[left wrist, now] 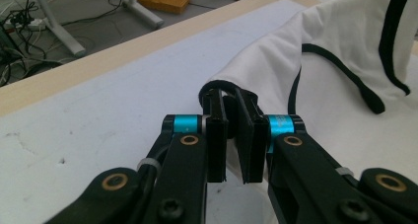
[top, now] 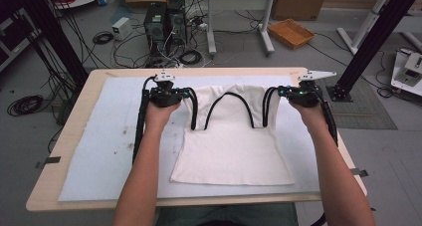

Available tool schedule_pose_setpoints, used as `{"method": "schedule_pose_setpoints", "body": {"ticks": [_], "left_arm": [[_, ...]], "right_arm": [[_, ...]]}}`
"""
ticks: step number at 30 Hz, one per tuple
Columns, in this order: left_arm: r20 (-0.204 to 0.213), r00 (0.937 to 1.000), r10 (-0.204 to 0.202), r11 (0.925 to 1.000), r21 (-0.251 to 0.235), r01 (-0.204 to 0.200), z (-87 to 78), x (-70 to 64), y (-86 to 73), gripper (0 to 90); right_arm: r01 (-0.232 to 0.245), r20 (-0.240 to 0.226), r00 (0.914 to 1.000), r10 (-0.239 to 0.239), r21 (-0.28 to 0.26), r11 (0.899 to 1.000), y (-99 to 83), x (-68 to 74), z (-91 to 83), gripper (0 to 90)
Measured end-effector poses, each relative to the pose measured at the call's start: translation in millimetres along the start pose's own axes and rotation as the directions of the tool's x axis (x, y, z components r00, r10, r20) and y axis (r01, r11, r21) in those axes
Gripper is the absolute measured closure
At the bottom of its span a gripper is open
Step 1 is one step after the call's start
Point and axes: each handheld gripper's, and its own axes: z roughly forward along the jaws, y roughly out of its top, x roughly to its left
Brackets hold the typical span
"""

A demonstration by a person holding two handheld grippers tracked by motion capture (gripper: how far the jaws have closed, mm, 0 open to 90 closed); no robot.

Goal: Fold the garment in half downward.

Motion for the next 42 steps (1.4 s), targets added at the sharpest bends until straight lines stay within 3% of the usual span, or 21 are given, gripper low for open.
{"method": "schedule_pose_setpoints", "body": {"ticks": [2, 5, 9, 11, 16, 18, 23, 29, 42], "left_arm": [[0.000, 1.0000, 0.005, 0.9993, -0.038, -0.005, -4.8, -3.7, -1.1, 83.2], [0.015, 0.9999, 0.007, 0.9985, -0.054, -0.006, -10.3, -8.3, -6.7, 83.2], [0.018, 0.9994, 0.029, 0.9991, -0.032, -0.028, -15.2, -12.7, -12.7, 83.2], [0.019, 0.9993, 0.032, 0.9981, -0.054, -0.031, -18.8, -16.6, -17.0, 83.2], [0.022, 0.9976, 0.066, 0.9973, -0.036, -0.065, -24.7, -26.0, -21.6, 83.2], [0.015, 0.9962, 0.086, 0.9944, -0.063, -0.085, -27.2, -31.4, -23.5, 83.1], [0.030, 0.9936, 0.109, 0.9928, -0.054, -0.107, -33.3, -41.4, -33.4, 83.1], [0.030, 0.9920, 0.123, 0.9901, -0.072, -0.120, -45.7, -50.3, -48.6, 83.1], [0.076, 0.9907, 0.113, 0.9905, -0.087, -0.106, -74.3, -74.3, -103.2, 83.1]], "right_arm": [[-0.005, -0.008, 1.0000, 0.005, -0.008, 1.000, -3.4, 1.2, -4.3, 87.1], [-0.008, -0.017, 0.9998, 0.008, -0.026, 1.000, -8.8, 2.9, -11.9, 87.1], [-0.001, -0.039, 0.9993, -0.001, -0.052, 0.999, -16.6, 7.0, -19.8, 87.1], [-0.001, -0.044, 0.9990, -0.002, -0.062, 0.998, -21.2, 9.6, -24.0, 87.0], [-0.001, -0.068, 0.9977, -0.005, -0.098, 0.995, -33.3, 16.8, -34.2, 87.0], [-0.003, -0.077, 0.9970, -0.005, -0.104, 0.995, -37.8, 20.5, -37.7, 87.0], [-0.001, -0.106, 0.9943, -0.013, -0.129, 0.992, -50.8, 31.1, -47.0, 86.9], [0.008, -0.134, 0.9906, -0.027, -0.145, 0.989, -62.7, 43.0, -55.5, 86.9], [0.026, -0.193, 0.9795, -0.057, -0.157, 0.987, -102.4, 72.7, -83.6, 86.8]]}}
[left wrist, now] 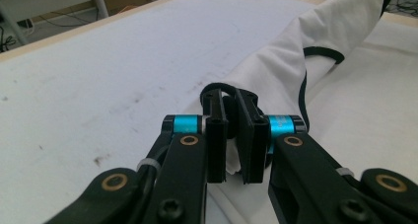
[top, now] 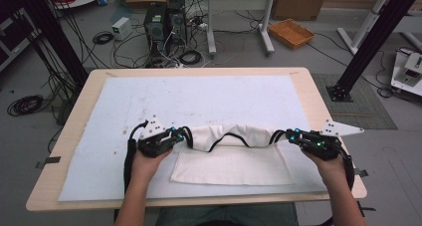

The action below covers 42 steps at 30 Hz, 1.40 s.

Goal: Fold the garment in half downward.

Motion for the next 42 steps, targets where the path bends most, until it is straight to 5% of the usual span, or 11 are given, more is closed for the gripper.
{"method": "schedule_pose_setpoints", "body": {"ticks": [8, 10, 11, 15, 19, 24, 30, 34, 36, 42], "left_arm": [[0.057, 0.9973, -0.047, 0.9989, 0.000, 0.047, -14.9, -12.5, -22.6, 79.5], [0.073, 0.9951, -0.067, 0.9977, -0.002, 0.068, -18.0, -12.9, -24.8, 64.4], [0.091, 0.9905, -0.104, 0.9946, 0.008, 0.103, -21.1, -12.1, -26.1, 57.5], [0.091, 0.9858, -0.141, 0.9899, -0.001, 0.142, -29.1, -10.9, -27.1, 47.7], [0.099, 0.9819, -0.162, 0.9862, -0.021, 0.164, -36.5, -10.2, -27.9, 45.3], [0.091, 0.9799, -0.178, 0.9840, 0.026, 0.176, -33.3, -14.9, -32.6, 42.7], [0.057, 0.9880, -0.143, 0.9757, 0.175, 0.131, -13.0, -26.5, -40.8, 46.5], [0.048, 0.9911, -0.124, 0.9714, 0.210, 0.112, -7.5, -30.8, -41.5, 51.5], [0.038, 0.9963, -0.078, 0.9683, 0.241, 0.066, -4.6, -35.5, -40.1, 61.8], [0.047, 0.9972, -0.057, 0.9722, 0.230, 0.045, -3.8, -39.7, -38.5, 83.2]], "right_arm": [[0.001, 0.001, 1.0000, -0.001, 0.030, 1.000, -26.5, 21.8, -11.3, 86.1], [0.000, 0.014, 0.9999, 0.000, 0.046, 0.999, -32.3, 26.1, -12.7, 80.7], [-0.046, 0.031, 0.9985, 0.045, 0.046, 0.998, -37.8, 27.1, -14.6, 67.0], [-0.090, 0.049, 0.9949, 0.088, 0.041, 0.995, -42.4, 27.0, -23.8, 57.7], [-0.122, 0.062, 0.9908, 0.120, 0.022, 0.992, -44.3, 25.0, -30.2, 57.7], [-0.147, 0.068, 0.9873, 0.144, 0.044, 0.988, -47.8, 25.8, -31.3, 57.7], [-0.137, 0.057, 0.9899, 0.130, 0.155, 0.978, -54.6, 32.9, -15.7, 59.0], [-0.125, 0.043, 0.9920, 0.119, 0.200, 0.972, -57.9, 37.0, -11.6, 64.0], [-0.115, 0.043, 0.9932, 0.108, 0.234, 0.965, -60.5, 39.4, -8.6, 74.4], [-0.062, 0.044, 0.9976, 0.053, 0.234, 0.970, -59.4, 46.1, -6.3, 86.0]]}}
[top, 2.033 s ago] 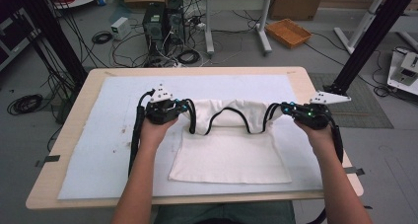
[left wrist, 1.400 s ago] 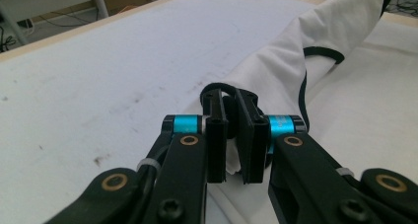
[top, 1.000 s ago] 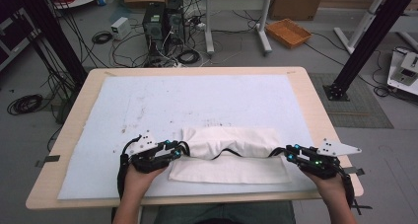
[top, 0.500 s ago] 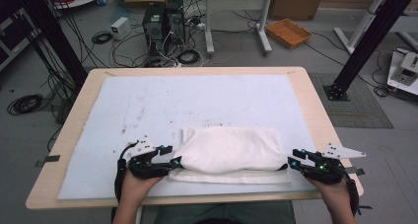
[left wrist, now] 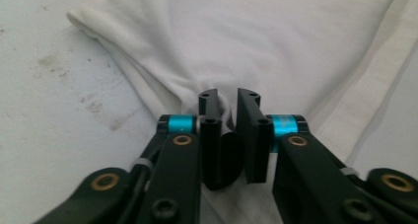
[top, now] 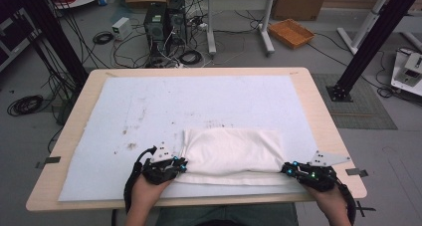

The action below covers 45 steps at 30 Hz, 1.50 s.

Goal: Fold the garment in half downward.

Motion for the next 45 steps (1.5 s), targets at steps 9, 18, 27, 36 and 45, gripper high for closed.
{"method": "schedule_pose_setpoints", "body": {"ticks": [9, 18, 27, 36, 45], "left_arm": [[0.060, 0.9979, -0.024, 0.9954, -0.091, 0.030, -19.2, 4.2, 4.4, 85.9], [0.092, 0.9954, -0.028, 0.9934, -0.109, 0.038, -38.6, 1.9, 0.2, 85.8], [0.068, 0.9917, -0.108, 0.9884, -0.099, 0.115, -26.6, 4.8, -10.8, 46.2], [0.040, 0.9884, -0.146, 0.9841, -0.096, 0.150, -19.7, 25.6, 12.0, 36.8], [-0.030, 0.9882, -0.150, 0.9884, -0.028, 0.149, 14.0, 52.9, 44.2, 36.2]], "right_arm": [[-0.009, -0.006, 0.9999, 0.009, -0.053, 0.999, 0.8, 1.9, -19.4, 86.2], [0.007, -0.009, 0.9999, -0.008, -0.073, 0.997, 1.9, 17.1, -39.6, 86.2], [-0.093, -0.022, 0.9956, 0.092, -0.098, 0.991, -15.1, 12.3, -38.1, 52.7], [-0.098, 0.012, 0.9949, 0.100, -0.111, 0.989, 7.7, -8.2, -30.0, 42.9], [-0.134, 0.028, 0.9904, 0.135, -0.045, 0.990, 52.4, -47.9, 20.0, 44.3]]}}
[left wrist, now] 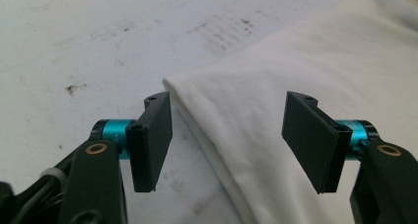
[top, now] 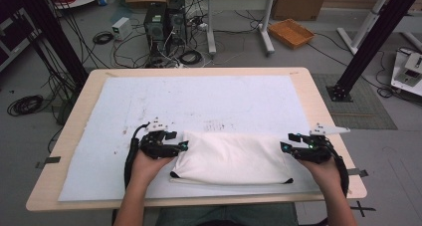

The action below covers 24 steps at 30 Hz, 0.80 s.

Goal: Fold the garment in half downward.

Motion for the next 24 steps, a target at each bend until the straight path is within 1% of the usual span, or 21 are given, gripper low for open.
{"method": "schedule_pose_setpoints", "body": {"ticks": [1, 2, 3, 4, 5, 6, 7, 8, 9, 10, 11, 12, 13, 14, 15, 16, 17, 21, 22, 23, 24], "left_arm": [[-0.003, 1.0000, -0.006, 0.9999, 0.013, 0.007, 6.2, 3.6, 3.6, 36.5], [-0.018, 0.9998, -0.012, 0.9998, 0.018, 0.012, 10.9, 6.6, 6.3, 36.6], [-0.037, 0.9991, -0.022, 0.9996, 0.016, 0.023, 15.6, 9.5, 8.1, 36.6], [-0.044, 0.9986, -0.031, 0.9994, 0.017, 0.031, 18.9, 11.9, 9.3, 36.8], [-0.047, 0.9981, -0.040, 0.9989, 0.020, 0.041, 24.3, 15.4, 10.4, 36.9], [-0.047, 0.9981, -0.040, 0.9989, 0.020, 0.041, 24.3, 15.4, 10.4, 37.7], [-0.056, 0.9976, -0.041, 0.9976, 0.054, 0.045, 32.2, 19.0, 10.3, 37.7], [-0.054, 0.9975, -0.045, 0.9961, 0.073, 0.049, 35.9, 18.9, 9.1, 41.2], [-0.048, 0.9985, -0.025, 0.9947, 0.099, 0.030, 38.9, 18.1, 7.8, 48.5], [-0.054, 0.9985, 0.000, 0.9940, 0.109, 0.006, 40.7, 15.9, 6.7, 55.7], [-0.070, 0.9972, 0.029, 0.9940, 0.107, -0.021, 40.3, 13.5, 6.4, 59.7], [-0.060, 0.9975, 0.038, 0.9930, 0.114, -0.031, 40.2, 12.0, 6.2, 68.1], [-0.058, 0.9969, 0.054, 0.9920, 0.117, -0.046, 40.4, 10.8, 6.2, 72.3], [-0.053, 0.9971, 0.055, 0.9920, 0.117, -0.049, 40.4, 9.8, 5.8, 75.7], [-0.049, 0.9969, 0.062, 0.9916, 0.117, -0.056, 39.7, 8.8, 5.6, 79.8], [-0.053, 0.9965, 0.065, 0.9919, 0.112, -0.059, 39.3, 7.9, 5.3, 83.0], [-0.055, 0.9961, 0.070, 0.9919, 0.110, -0.063, 38.7, 7.7, 5.1, 84.8], [-0.077, 0.9953, 0.059, 0.9942, 0.094, -0.051, 34.9, 8.7, 5.2, 86.1], [-0.080, 0.9950, 0.060, 0.9948, 0.086, -0.053, 34.0, 9.5, 5.6, 86.2], [-0.080, 0.9956, 0.050, 0.9961, 0.076, -0.044, 33.9, 9.5, 5.8, 86.4], [-0.083, 0.9951, 0.053, 0.9962, 0.074, -0.047, 34.0, 10.2, 6.3, 86.5]], "right_arm": [[0.007, 0.001, 1.0000, -0.007, 0.007, 1.000, 3.8, -1.6, 5.3, 45.7], [0.007, 0.025, 0.9997, -0.007, 0.031, 0.999, 9.3, -4.0, 13.9, 45.9], [0.006, 0.038, 0.9992, -0.008, 0.054, 0.999, 12.6, -7.6, 21.0, 45.9], [-0.002, 0.041, 0.9992, -0.002, 0.085, 0.996, 15.1, -11.8, 28.2, 46.1], [-0.008, 0.049, 0.9988, 0.003, 0.107, 0.994, 16.2, -14.9, 33.2, 46.1], [-0.008, 0.049, 0.9988, 0.003, 0.107, 0.994, 16.2, -14.9, 33.2, 46.1], [-0.019, 0.060, 0.9981, 0.010, 0.143, 0.990, 16.6, -19.1, 40.9, 46.1], [-0.045, 0.036, 0.9986, 0.038, 0.206, 0.978, 14.0, -25.6, 52.7, 46.0], [-0.029, 0.039, 0.9990, 0.022, 0.195, 0.980, 12.9, -25.4, 53.3, 51.8], [-0.003, 0.054, 0.9985, -0.008, 0.201, 0.980, 12.8, -25.1, 52.2, 57.7], [0.005, 0.048, 0.9987, -0.016, 0.206, 0.978, 13.0, -25.4, 51.0, 66.8], [0.011, 0.018, 0.9997, -0.015, 0.210, 0.978, 12.9, -26.4, 50.3, 75.2], [0.010, -0.009, 0.9999, -0.008, 0.213, 0.977, 12.2, -26.2, 50.8, 78.6], [0.021, -0.007, 0.9998, -0.020, 0.210, 0.978, 11.8, -25.7, 51.4, 80.7], [0.022, -0.008, 0.9998, -0.021, 0.211, 0.977, 12.0, -25.1, 51.2, 84.1], [0.030, -0.015, 0.9995, -0.027, 0.214, 0.976, 12.9, -25.0, 51.0, 86.4], [0.040, -0.010, 0.9992, -0.039, 0.215, 0.976, 14.1, -24.5, 50.5, 87.3], [0.096, 0.006, 0.9951, -0.099, 0.198, 0.975, 20.4, -23.6, 49.7, 88.6], [0.111, 0.014, 0.9932, -0.116, 0.202, 0.973, 22.7, -23.7, 50.5, 88.8], [0.124, 0.022, 0.9911, -0.131, 0.204, 0.971, 24.9, -23.6, 51.1, 88.8], [0.130, 0.025, 0.9901, -0.138, 0.200, 0.971, 27.1, -24.3, 51.9, 88.9]]}}
